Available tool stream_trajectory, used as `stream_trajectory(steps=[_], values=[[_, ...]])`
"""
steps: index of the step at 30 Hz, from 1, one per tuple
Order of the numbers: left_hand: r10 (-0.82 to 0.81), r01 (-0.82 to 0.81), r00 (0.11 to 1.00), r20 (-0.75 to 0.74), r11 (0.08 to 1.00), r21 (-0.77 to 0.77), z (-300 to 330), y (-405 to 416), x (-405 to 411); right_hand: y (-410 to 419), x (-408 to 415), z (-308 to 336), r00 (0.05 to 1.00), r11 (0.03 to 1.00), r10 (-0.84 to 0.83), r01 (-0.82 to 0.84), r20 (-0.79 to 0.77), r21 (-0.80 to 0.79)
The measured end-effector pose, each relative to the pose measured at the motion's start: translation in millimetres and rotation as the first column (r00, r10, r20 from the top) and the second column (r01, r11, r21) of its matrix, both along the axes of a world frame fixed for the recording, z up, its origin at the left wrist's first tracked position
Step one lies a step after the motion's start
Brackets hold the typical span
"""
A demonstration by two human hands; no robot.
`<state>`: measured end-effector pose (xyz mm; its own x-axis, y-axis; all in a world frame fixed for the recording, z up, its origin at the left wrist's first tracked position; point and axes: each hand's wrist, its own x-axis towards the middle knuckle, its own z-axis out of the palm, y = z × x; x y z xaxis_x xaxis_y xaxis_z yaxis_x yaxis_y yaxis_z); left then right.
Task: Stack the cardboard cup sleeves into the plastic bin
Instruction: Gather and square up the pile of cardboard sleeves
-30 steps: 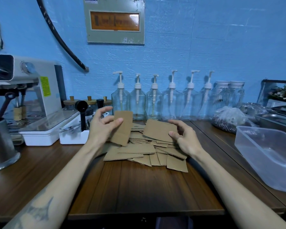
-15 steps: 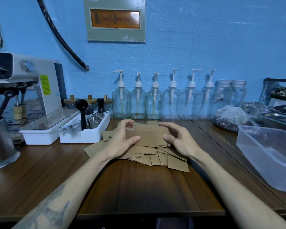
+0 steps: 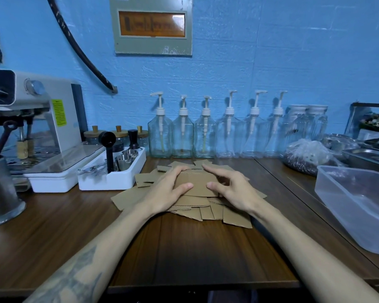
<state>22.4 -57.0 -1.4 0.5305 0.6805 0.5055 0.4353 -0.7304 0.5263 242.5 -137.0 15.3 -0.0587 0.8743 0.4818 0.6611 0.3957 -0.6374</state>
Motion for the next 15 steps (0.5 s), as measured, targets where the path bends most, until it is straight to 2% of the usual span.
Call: stream_trajectory(steps=[3,6,9,15], values=[[0.011,-0.010,1.000,-0.009,1.000,0.024,-2.4,1.7,-2.8,-0.4,-1.7,6.3,0.998,0.999,-0.031,0.032,0.058,-0.002],[0.031,-0.032,0.999,0.022,0.999,0.021,-0.3,1.2,-3.4,0.8,1.7,25.6,0.995,0.994,0.043,-0.033,0.094,-0.105],[0.036,-0.037,0.999,0.029,0.999,0.032,1.3,1.5,-3.8,5.8,4.1,33.2,0.988,0.989,0.074,-0.056,0.136,-0.137],[0.048,-0.049,0.999,0.014,0.998,0.044,-0.5,3.7,-6.1,8.1,-1.5,11.8,0.995,0.991,0.097,-0.099,-0.023,-0.094]])
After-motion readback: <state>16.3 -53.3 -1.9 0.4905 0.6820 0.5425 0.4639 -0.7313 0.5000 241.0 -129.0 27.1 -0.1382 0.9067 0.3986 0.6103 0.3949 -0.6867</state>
